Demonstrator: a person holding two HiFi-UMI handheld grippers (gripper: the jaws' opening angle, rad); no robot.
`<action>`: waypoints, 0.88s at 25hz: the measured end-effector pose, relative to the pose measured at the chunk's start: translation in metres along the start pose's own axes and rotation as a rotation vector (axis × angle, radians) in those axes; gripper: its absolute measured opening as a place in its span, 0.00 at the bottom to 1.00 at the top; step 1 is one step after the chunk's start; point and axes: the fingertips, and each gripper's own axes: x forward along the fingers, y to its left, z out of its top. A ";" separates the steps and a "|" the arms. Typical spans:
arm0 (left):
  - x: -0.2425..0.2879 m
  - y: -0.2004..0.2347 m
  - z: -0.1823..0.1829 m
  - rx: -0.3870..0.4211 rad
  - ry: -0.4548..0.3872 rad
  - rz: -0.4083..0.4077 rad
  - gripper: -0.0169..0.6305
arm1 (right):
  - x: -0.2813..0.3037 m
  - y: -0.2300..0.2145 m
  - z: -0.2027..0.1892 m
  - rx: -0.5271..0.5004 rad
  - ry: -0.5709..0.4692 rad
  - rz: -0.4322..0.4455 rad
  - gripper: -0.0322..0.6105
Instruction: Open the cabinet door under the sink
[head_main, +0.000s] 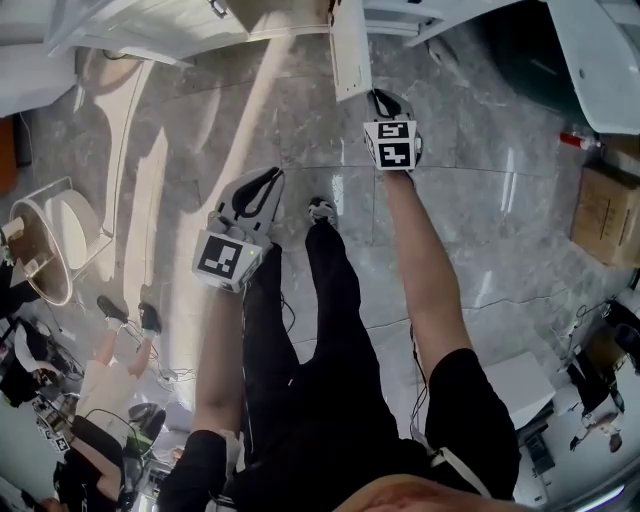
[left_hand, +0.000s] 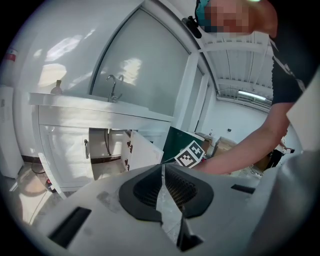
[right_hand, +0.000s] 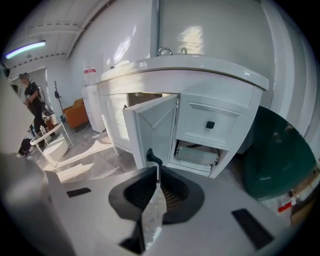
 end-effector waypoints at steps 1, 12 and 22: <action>-0.001 -0.003 0.003 -0.007 -0.003 0.005 0.07 | -0.006 0.001 -0.001 -0.002 -0.001 0.006 0.17; -0.042 -0.035 0.069 0.067 0.022 0.018 0.07 | -0.146 0.040 0.010 -0.140 -0.029 0.263 0.16; -0.100 -0.079 0.131 0.114 0.025 0.034 0.07 | -0.312 0.084 0.079 -0.268 -0.089 0.451 0.16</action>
